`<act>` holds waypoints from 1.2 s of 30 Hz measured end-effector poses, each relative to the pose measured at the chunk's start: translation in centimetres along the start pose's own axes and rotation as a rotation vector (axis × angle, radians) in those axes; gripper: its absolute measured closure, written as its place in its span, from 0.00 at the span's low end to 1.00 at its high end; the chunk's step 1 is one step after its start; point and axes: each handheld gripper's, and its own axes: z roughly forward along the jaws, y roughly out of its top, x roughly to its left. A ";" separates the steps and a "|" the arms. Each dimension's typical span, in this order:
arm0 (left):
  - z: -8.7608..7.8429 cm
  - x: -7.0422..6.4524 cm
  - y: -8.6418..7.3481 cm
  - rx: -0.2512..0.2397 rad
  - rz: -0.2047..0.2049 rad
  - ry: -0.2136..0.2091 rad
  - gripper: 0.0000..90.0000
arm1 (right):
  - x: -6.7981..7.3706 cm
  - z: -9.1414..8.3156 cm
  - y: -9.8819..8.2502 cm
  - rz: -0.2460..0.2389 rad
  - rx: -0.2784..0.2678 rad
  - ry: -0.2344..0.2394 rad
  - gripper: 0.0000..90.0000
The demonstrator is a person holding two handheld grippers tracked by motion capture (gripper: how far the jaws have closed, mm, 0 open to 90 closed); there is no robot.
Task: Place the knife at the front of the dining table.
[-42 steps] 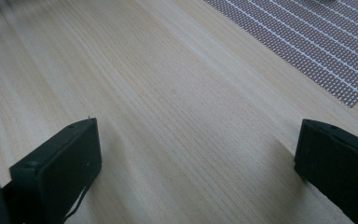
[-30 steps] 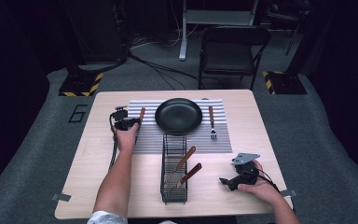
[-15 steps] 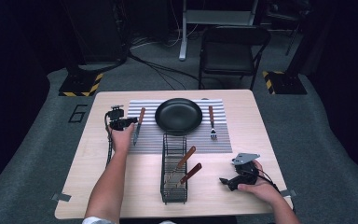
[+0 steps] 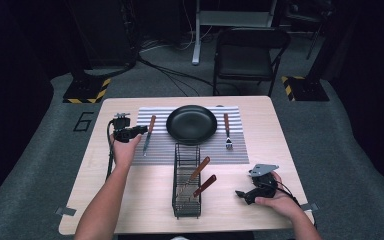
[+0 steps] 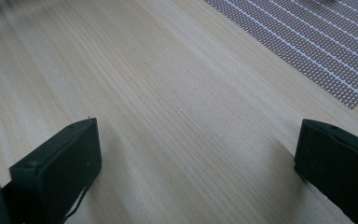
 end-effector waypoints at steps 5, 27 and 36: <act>-1.4 -1.0 0.0 -0.009 0.040 -0.029 0.63 | 0.0 0.0 0.0 -0.002 0.000 0.000 0.00; -6.6 -2.8 -3.3 0.024 0.220 -0.070 0.57 | 0.0 0.0 0.0 -0.002 0.000 0.000 0.00; -6.3 -1.4 -6.9 0.067 0.237 -0.061 0.55 | 0.0 0.0 0.0 -0.002 0.000 -0.001 0.00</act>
